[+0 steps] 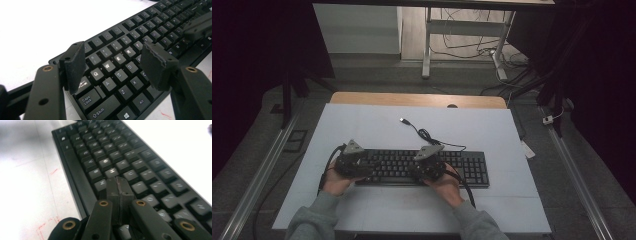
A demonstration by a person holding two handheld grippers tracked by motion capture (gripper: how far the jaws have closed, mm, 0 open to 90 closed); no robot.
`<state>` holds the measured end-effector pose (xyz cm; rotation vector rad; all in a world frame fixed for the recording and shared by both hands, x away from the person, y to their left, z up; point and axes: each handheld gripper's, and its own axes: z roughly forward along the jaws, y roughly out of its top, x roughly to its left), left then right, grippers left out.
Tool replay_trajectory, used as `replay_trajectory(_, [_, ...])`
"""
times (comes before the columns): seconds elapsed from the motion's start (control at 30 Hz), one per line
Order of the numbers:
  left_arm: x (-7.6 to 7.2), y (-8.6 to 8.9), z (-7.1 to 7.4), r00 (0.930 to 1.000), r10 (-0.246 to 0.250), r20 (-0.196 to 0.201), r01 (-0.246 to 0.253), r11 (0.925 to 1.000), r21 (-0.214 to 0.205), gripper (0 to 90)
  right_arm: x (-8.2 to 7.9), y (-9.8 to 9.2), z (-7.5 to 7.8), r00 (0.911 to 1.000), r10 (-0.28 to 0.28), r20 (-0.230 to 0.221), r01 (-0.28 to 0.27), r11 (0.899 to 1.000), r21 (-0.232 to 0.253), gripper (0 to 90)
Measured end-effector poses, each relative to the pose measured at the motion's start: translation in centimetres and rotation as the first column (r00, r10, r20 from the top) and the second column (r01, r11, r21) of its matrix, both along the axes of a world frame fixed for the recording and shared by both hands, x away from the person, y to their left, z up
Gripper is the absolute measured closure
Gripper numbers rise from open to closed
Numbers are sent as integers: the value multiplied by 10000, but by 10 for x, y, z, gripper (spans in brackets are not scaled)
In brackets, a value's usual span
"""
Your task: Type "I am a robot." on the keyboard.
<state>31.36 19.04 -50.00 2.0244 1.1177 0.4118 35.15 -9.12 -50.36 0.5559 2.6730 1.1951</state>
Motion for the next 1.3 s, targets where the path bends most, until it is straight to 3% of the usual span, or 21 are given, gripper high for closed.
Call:
replay_trajectory(0.1, [0,0,0,10000,26,9,-26,10000,6,369,2,-9,4,9998,-212,28,211,9991,376,894])
replay_trajectory(0.17, [0,0,0,10000,28,3,-28,10000,22,368,3,-15,5,9993,-382,47,379,9977,567,834])
replay_trajectory(0.37, [-1,1,0,10000,48,4,-48,10000,61,368,4,-30,7,9960,-880,138,867,9933,761,699])
replay_trajectory(0.7, [-1,2,0,10000,37,7,-37,10000,65,365,3,-54,8,9888,-1474,224,1444,9842,1024,574])
replay_trajectory(1.3, [-2,6,1,10000,73,34,-73,10000,-31,362,-9,-98,9,9772,-2093,368,2038,9721,1162,508])
